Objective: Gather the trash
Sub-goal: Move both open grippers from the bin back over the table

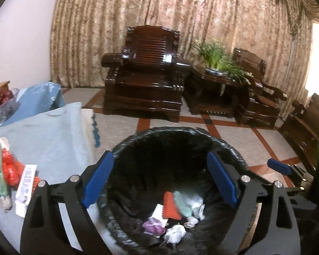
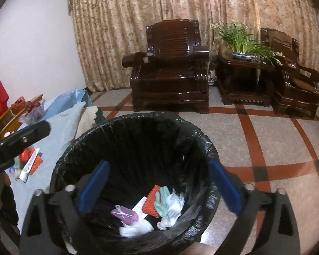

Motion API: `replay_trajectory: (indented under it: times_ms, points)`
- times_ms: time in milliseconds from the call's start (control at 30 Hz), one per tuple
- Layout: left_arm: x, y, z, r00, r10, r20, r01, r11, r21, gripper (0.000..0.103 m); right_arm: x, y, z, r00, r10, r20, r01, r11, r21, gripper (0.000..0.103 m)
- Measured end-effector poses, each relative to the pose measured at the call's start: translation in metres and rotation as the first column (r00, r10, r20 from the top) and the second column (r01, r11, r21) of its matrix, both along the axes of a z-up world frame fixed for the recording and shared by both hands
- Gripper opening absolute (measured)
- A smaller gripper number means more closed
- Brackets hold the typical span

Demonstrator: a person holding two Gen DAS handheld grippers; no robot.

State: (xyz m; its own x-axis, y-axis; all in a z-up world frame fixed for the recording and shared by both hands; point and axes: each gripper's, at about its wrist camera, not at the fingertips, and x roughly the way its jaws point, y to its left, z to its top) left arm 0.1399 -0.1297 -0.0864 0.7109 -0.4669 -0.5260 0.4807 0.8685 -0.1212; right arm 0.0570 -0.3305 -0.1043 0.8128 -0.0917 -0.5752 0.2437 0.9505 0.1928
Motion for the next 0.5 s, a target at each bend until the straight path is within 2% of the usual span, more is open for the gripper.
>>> replay_trajectory:
  times_ms: [267, 500]
  points:
    - [-0.006, 0.060, 0.011, 0.993, 0.118, 0.004, -0.118, 0.993, -0.003, 0.090, 0.008, 0.034, 0.014, 0.998, 0.058, 0.036, -0.057, 0.998, -0.020, 0.097]
    - [-0.012, 0.110, 0.021, 0.974, 0.222, 0.047, -0.223, 0.975, 0.023, 0.090, 0.023, 0.073, 0.023, 0.989, 0.139, 0.056, -0.137, 0.990, -0.040, 0.097]
